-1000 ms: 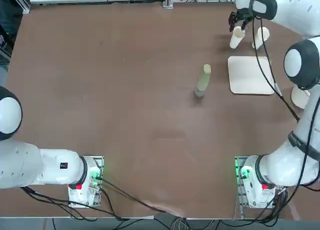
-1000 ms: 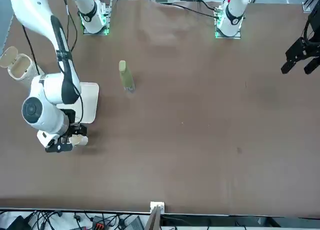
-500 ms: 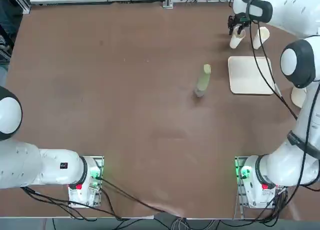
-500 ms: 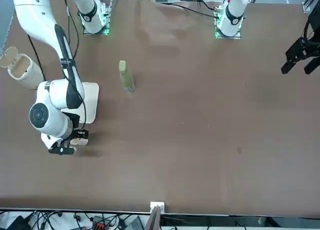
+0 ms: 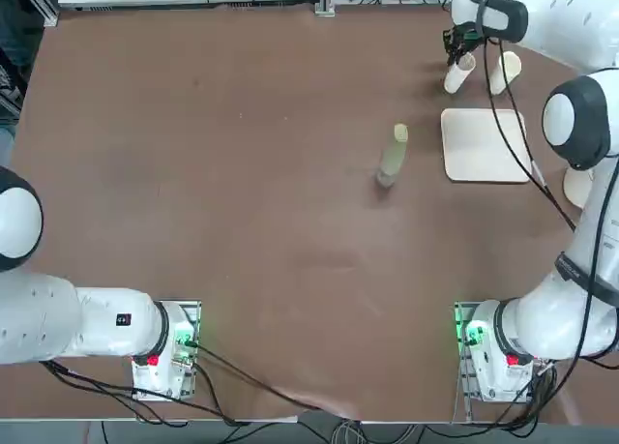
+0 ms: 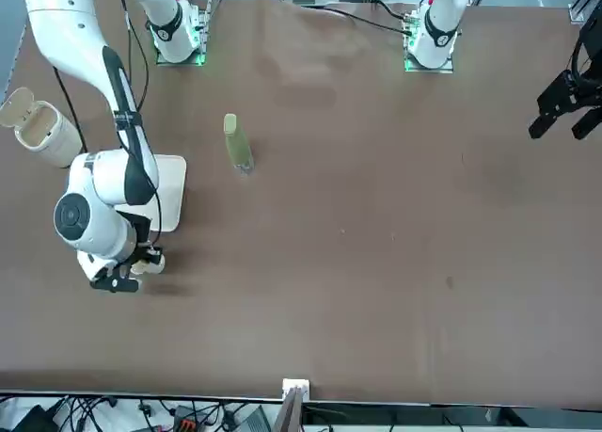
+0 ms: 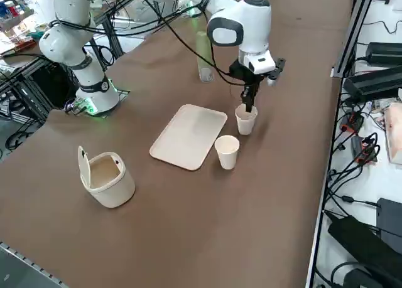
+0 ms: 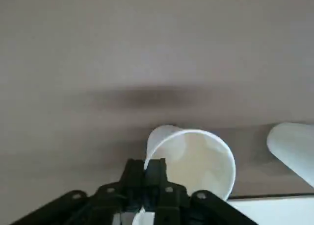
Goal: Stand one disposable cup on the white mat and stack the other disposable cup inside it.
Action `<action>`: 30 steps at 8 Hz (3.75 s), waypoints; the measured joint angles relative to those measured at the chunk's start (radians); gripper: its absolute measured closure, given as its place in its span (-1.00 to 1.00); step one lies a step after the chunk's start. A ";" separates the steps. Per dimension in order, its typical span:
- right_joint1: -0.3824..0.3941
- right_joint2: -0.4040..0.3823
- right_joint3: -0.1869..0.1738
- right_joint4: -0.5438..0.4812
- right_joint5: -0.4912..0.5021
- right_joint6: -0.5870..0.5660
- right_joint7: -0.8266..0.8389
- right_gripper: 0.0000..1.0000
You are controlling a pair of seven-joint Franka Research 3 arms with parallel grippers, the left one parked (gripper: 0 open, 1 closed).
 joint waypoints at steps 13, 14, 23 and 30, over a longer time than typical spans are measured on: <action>-0.025 -0.487 -0.084 -0.640 -0.062 0.077 0.013 0.96; -0.026 -0.487 -0.084 -0.663 -0.064 0.108 0.013 0.96; -0.041 -0.432 -0.084 -0.694 -0.110 0.177 0.013 0.81; -0.046 -0.454 -0.086 -0.456 -0.124 -0.104 -0.072 -0.99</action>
